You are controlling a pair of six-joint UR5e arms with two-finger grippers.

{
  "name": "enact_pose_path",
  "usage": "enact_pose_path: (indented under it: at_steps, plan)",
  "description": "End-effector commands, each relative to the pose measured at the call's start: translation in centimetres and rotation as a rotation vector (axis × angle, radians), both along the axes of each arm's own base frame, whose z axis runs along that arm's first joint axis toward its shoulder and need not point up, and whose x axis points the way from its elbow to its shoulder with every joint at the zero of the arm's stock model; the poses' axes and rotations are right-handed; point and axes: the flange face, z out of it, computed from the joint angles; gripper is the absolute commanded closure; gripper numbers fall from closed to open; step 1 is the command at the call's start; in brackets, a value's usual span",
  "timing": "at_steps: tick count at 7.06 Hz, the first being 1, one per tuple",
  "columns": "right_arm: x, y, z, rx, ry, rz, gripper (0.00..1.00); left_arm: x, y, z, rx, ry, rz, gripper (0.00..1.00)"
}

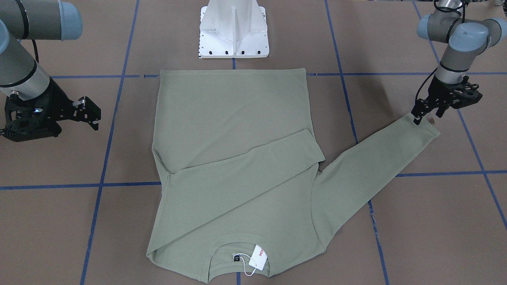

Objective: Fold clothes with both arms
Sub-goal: 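Grasp the cuff of the other sleeve with the left gripper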

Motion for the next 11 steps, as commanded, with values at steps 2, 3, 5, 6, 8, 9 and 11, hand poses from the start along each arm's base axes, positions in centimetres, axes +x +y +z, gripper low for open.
enact_pose_path:
  at_steps: [2, 3, 5, 6, 8, 9, 11]
  plan:
    - [0.1, 0.0, 0.0, 0.000, 0.000, 0.001, 0.00, 0.1, -0.1, 0.6, -0.007, -0.007, 0.000, 0.02]
    - [0.1, 0.0, 0.0, 0.000, 0.000, 0.001, 0.00, 0.1, -0.1, 0.6, -0.007, -0.005, 0.001, 0.03]
    - [0.1, -0.1, 0.0, 0.000, 0.000, 0.003, 0.00, 0.2, -0.1, 0.4, -0.006, -0.001, -0.002, 0.49]
    - [0.2, -0.1, 0.0, 0.000, 0.000, 0.004, 0.00, 0.2, -0.1, 0.2, -0.005, 0.000, -0.002, 0.67]
    - [0.4, -0.1, 0.1, -0.002, 0.001, 0.006, 0.00, 0.2, -0.2, -0.3, 0.001, 0.010, -0.002, 0.92]
    - [0.4, -0.1, 0.2, -0.004, 0.002, 0.007, 0.00, 0.2, -0.2, -0.7, 0.005, 0.014, -0.002, 1.00]
    - [0.6, -0.2, 0.3, -0.006, 0.003, 0.010, 0.00, 0.2, -0.2, -1.6, 0.015, 0.025, -0.003, 1.00]
